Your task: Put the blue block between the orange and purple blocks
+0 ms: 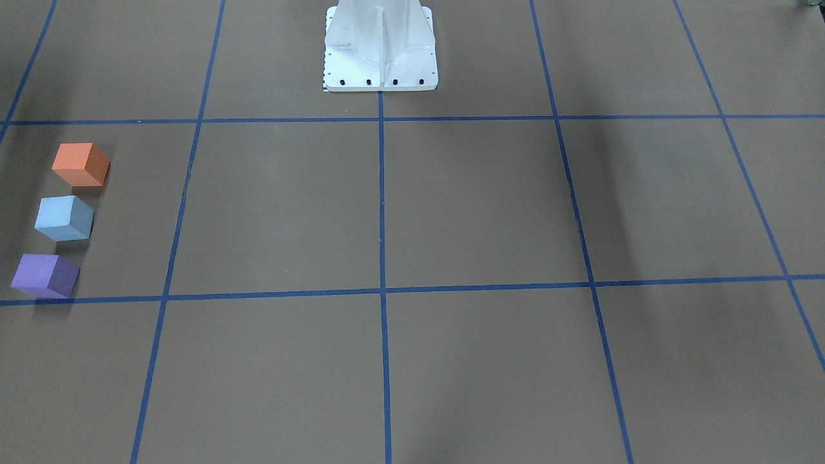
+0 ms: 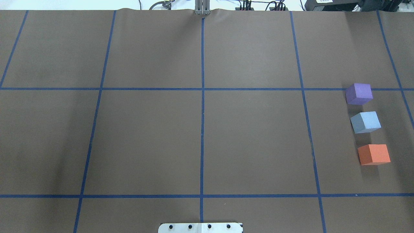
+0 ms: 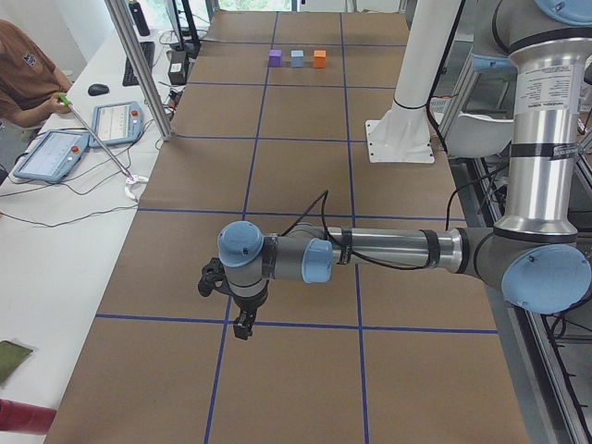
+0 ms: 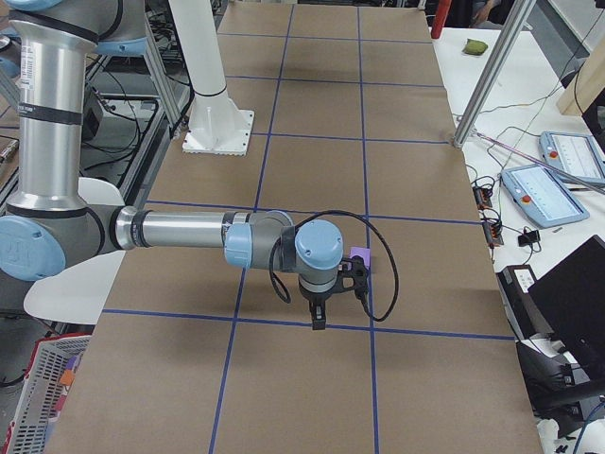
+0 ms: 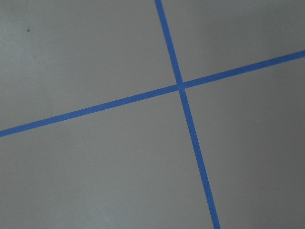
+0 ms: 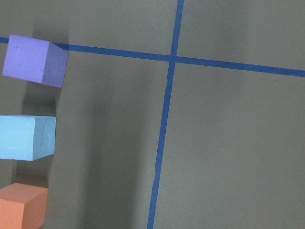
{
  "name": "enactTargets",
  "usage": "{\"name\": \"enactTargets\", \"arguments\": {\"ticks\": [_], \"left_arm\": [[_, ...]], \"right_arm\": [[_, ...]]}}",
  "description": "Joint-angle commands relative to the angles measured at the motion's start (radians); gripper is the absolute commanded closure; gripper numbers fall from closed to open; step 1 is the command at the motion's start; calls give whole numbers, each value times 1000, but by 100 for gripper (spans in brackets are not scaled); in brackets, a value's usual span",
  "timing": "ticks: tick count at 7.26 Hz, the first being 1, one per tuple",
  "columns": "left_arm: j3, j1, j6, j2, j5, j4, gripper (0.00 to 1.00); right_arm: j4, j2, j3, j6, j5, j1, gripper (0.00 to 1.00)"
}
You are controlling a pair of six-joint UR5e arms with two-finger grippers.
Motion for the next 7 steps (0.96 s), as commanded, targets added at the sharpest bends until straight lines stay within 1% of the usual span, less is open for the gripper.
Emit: {"name": "enactTargets", "arguments": {"ticks": [1, 3, 7], "left_arm": [[-3, 0, -14, -10, -3, 4, 0], [-3, 0, -14, -10, -3, 4, 0], [-3, 0, -14, -10, -1, 4, 0]], "right_arm": [[2, 3, 8, 2, -3, 0, 1], [0, 10, 26, 5, -26, 0, 1], [0, 8, 20, 19, -23, -34, 1]]}}
